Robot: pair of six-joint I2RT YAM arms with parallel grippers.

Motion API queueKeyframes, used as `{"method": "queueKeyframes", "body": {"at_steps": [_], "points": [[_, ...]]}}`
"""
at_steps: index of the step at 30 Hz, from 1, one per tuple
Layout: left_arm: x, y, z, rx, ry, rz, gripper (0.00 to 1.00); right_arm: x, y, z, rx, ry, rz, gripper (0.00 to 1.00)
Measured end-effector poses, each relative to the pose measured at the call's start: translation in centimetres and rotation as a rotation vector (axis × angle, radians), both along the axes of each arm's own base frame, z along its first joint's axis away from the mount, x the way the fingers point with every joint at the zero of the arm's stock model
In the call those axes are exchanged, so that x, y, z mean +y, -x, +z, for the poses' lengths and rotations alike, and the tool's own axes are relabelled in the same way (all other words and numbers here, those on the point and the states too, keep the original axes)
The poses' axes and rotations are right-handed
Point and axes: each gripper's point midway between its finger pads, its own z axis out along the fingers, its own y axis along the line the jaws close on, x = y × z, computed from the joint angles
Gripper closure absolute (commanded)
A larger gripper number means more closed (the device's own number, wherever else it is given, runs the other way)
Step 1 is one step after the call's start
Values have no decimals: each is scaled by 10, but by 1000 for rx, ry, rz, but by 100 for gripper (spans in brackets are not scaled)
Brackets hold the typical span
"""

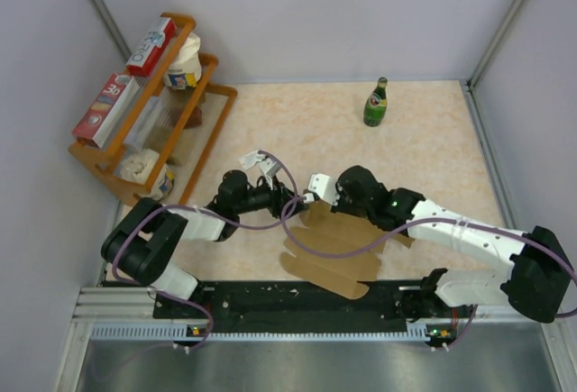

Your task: Fold the paper box

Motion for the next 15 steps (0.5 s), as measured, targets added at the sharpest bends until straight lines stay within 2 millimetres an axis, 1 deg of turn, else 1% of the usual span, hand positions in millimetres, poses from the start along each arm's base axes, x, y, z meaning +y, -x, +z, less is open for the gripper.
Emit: {"method": "queueKeyframes", "body": {"at_steps": [2,6,9,15], "points": [[0,1,1,-6,4,-1,44,1,-2,2,-13,1,9,100],[4,6,-4,-5,-3,-1,44,6,-3,5,-36,2,32,100],[6,8,-5,-13,-8,2,43,7,-1,1,-43,14,54,100],[10,5,-4,-46,-22,26,42,8,6,-4,-61,33,98,100]]}}
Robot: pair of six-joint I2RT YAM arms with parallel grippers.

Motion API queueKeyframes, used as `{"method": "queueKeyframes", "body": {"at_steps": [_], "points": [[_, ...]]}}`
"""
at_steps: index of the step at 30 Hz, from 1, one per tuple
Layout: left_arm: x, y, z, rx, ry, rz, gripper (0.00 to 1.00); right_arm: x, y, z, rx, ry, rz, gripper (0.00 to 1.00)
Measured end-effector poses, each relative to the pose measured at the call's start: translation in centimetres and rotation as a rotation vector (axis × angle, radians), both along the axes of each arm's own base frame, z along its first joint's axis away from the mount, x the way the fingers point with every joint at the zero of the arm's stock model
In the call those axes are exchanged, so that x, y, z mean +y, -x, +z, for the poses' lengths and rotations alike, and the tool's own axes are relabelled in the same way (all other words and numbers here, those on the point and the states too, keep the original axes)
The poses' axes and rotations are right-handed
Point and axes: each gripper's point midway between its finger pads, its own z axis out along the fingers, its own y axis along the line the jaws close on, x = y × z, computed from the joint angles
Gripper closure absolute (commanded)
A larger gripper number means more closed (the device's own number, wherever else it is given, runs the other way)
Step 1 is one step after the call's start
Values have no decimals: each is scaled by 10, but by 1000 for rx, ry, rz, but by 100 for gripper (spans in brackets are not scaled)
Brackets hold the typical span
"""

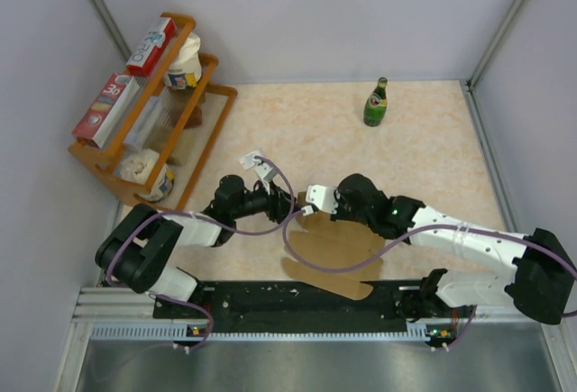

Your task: Fold the paper box

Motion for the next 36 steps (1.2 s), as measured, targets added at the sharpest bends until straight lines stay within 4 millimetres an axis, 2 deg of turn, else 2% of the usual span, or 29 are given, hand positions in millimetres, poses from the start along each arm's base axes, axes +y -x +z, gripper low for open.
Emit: {"method": "queueKeyframes", "body": {"at_steps": [11,28,36], "points": [[2,-5,-1,-36,-27,26,40,3,2,15,-33,-55,24,100],[-18,15,-2,-37,3,-70,38,8,7,15,-20,-82,54,100],[-18,19,-6,-26,-5,-65,38,7,11,10,-16,-67,58,100]]}}
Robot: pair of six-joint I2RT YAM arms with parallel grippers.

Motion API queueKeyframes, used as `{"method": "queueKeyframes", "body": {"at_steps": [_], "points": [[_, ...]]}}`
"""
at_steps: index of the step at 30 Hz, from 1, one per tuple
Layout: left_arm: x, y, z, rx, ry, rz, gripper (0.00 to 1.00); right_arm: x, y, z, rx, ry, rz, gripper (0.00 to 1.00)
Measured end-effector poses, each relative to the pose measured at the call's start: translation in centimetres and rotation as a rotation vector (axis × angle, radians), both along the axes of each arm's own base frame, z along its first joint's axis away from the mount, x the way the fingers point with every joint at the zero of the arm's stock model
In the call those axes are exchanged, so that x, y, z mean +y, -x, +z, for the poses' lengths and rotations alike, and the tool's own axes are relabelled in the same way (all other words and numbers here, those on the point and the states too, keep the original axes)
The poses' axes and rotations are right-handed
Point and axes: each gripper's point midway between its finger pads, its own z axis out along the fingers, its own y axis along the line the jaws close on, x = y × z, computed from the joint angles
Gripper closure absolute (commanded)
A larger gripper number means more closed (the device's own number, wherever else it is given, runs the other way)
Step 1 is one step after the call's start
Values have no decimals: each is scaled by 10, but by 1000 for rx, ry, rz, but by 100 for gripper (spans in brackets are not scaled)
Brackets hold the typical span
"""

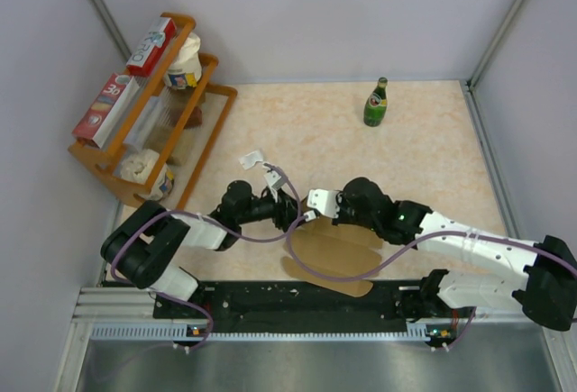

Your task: Fold the paper box

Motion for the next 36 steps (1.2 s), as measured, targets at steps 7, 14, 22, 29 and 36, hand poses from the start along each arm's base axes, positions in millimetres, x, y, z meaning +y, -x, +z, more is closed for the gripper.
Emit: {"method": "queueKeyframes", "body": {"at_steps": [7,14,22,29,36], "points": [[-1,3,-1,-1,-4,4,38,1,4,0,-22,28,5,100],[1,10,-4,4,-9,1,38,-3,2,-6,-54,91,-12,100],[1,17,-7,16,-12,-16,38,-8,1,-9,-78,125,-29,100],[0,27,-3,16,22,-62,38,-7,1,-6,-95,130,-12,100],[-3,32,3,4,50,-93,37,-7,5,-3,-120,142,9,100]]}}
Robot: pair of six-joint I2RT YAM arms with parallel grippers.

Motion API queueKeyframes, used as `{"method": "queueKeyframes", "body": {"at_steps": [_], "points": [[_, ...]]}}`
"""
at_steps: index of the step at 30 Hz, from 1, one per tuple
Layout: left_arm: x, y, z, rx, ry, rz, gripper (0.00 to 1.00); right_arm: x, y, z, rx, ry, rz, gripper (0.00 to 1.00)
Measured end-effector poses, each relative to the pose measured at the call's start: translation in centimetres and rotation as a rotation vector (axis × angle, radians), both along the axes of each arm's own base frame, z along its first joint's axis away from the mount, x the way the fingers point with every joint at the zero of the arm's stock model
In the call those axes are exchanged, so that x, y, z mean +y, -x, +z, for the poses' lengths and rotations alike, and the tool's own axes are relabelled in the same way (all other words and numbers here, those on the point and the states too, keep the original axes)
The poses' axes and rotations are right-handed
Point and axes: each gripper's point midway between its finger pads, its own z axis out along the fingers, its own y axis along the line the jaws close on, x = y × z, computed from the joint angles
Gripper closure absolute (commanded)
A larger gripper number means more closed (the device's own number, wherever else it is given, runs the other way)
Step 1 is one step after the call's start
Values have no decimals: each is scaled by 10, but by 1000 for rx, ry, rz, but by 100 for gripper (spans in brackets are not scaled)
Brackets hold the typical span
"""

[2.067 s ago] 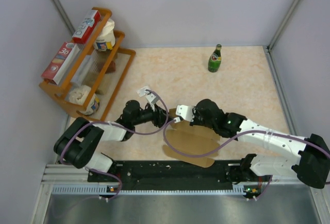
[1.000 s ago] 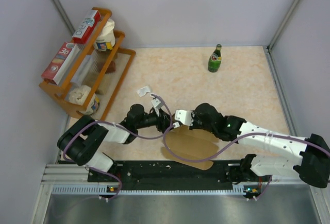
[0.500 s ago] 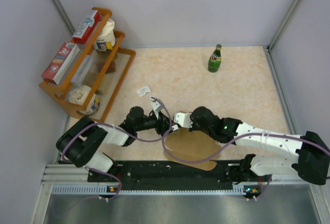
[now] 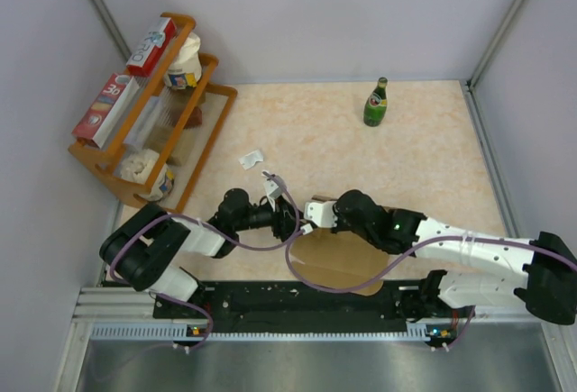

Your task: Fold the paper box

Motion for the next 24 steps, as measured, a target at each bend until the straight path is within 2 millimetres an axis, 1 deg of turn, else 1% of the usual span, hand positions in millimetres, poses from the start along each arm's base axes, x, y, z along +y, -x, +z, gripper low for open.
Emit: {"method": "queueKeyframes", "body": {"at_steps": [10,17,24], "points": [[2,2,-6,6,-13,-4,37,2,4,0,-10,13,17,100],[4,5,-11,7,-38,-11,37,1,8,8,-20,-8,25,100],[4,16,-13,27,-43,-74,37,-3,10,10,-18,-4,25,100]]}}
